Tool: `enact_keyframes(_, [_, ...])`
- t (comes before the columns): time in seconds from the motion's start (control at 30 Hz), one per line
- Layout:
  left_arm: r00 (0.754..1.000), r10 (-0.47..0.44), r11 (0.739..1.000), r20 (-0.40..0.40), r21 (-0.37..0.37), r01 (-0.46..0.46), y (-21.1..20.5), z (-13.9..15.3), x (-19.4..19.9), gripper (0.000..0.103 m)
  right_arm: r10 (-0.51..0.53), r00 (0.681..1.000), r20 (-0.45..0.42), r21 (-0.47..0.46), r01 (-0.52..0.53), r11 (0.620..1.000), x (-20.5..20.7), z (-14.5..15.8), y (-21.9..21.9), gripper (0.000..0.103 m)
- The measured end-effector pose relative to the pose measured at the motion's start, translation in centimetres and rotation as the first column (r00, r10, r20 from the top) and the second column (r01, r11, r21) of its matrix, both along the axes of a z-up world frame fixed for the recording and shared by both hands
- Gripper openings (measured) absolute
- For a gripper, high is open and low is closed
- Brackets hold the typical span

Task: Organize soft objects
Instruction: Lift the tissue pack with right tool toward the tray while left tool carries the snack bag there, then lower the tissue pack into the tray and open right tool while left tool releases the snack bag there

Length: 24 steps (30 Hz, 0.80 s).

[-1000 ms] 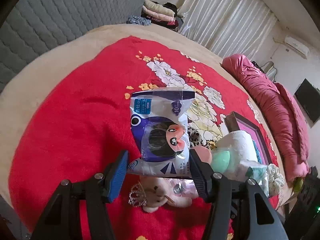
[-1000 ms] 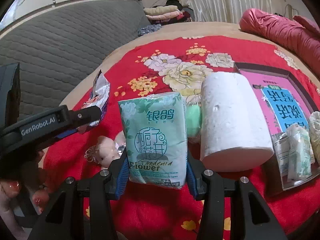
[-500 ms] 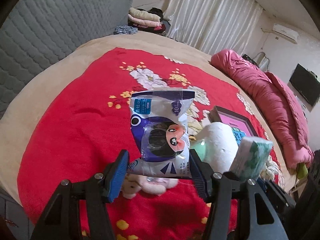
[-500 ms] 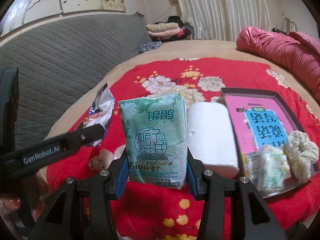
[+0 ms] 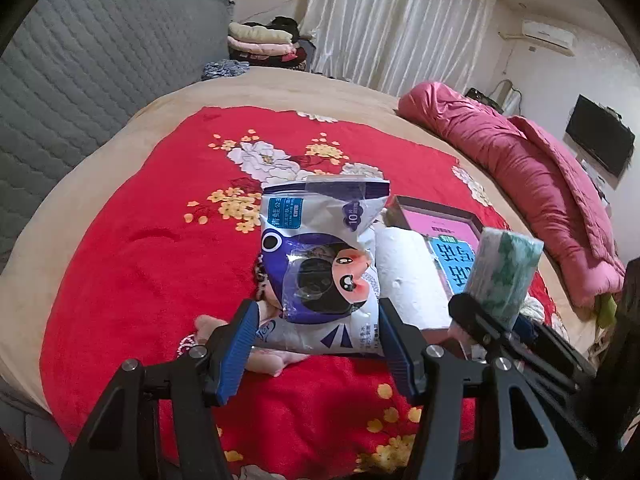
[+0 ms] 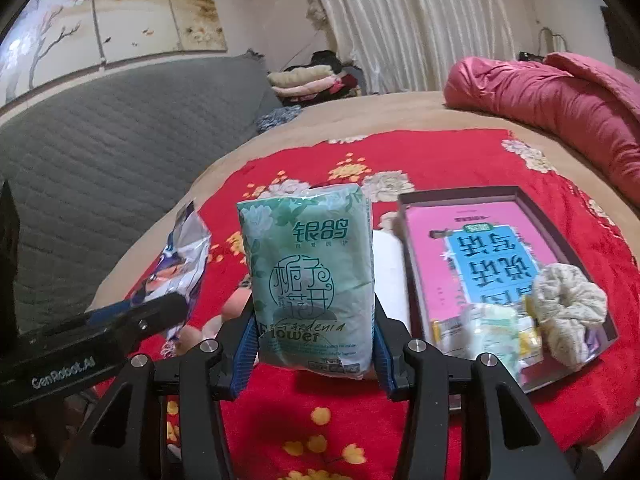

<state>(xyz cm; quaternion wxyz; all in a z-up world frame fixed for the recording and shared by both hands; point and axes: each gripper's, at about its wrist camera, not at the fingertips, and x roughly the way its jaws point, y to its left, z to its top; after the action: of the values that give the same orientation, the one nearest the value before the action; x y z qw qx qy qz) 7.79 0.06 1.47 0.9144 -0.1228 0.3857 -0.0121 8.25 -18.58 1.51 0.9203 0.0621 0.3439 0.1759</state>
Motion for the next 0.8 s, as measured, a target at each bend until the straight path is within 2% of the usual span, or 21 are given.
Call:
enact_keyframes(0.1, [1.000,-0.017,1.000,0.002,0.012,0.017,-0.9,0.3,-0.1,0.060,-0.026,1.000,-0.018,0.039,0.026,0.999,0.1,0.3,-1.6,0.050])
enact_keyframes(0.4, [0.997,-0.078,0.996,0.013,0.037,0.078,-3.7,1.0,-0.3,0.060,-0.142,0.990,-0.006,0.062,0.142,0.988,0.2,1.2,-7.2,0.050])
enact_keyframes(0.53, [0.993,-0.120,0.992,0.009,0.044,0.119,-5.5,1.1,-0.1,0.060,-0.220,0.976,-0.001,0.074,0.219,0.973,0.2,1.3,-10.6,0.050])
enact_keyframes(0.8, [0.973,-0.230,0.971,0.002,0.061,0.230,-10.6,1.0,1.6,0.060,-0.343,0.938,-0.050,0.092,0.346,0.934,0.6,0.2,-16.1,0.050])
